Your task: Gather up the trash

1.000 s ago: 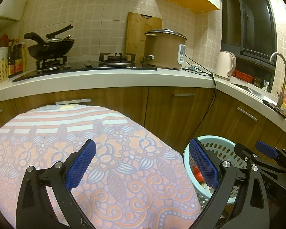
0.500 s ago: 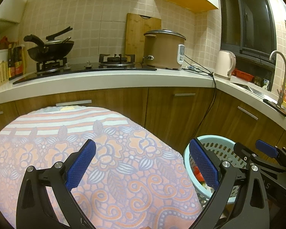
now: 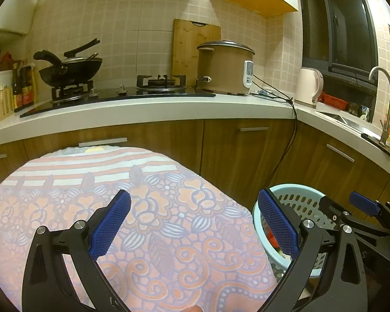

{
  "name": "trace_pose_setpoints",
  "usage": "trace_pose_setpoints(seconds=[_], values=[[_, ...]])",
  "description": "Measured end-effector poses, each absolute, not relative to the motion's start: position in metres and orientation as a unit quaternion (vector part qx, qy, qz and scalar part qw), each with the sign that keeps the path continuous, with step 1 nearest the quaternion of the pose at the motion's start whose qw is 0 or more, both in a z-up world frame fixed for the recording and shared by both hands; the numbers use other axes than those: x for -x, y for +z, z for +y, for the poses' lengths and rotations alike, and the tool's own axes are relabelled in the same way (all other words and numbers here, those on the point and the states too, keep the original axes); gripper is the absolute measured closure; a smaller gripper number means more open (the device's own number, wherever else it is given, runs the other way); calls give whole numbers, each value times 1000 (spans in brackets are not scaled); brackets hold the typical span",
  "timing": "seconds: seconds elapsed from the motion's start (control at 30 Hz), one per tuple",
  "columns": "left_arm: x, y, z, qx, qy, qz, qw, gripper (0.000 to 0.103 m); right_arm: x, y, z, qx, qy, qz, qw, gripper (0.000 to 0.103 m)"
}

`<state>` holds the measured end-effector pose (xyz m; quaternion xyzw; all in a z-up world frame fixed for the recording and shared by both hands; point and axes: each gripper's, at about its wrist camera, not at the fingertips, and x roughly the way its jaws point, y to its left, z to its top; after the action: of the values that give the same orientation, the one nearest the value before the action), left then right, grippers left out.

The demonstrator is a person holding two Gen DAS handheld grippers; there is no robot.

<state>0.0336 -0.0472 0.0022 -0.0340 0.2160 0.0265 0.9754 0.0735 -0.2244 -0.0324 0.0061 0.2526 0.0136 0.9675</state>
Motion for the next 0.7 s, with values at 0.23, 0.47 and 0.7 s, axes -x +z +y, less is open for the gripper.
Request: trace_pose_setpoints(seconds=[0.23,0.47,0.7], values=[[-34,2,-48,28,33,216,975,8,-74,-31,-227,-8,13,251,968,38],[-31,5,-52,4,58,202,978,8,-65,-23,-231,-7,3,241,970,38],[-27,13,-51,27,27,222,974,8,-55,-17,-235,-8,-1,235,972,38]])
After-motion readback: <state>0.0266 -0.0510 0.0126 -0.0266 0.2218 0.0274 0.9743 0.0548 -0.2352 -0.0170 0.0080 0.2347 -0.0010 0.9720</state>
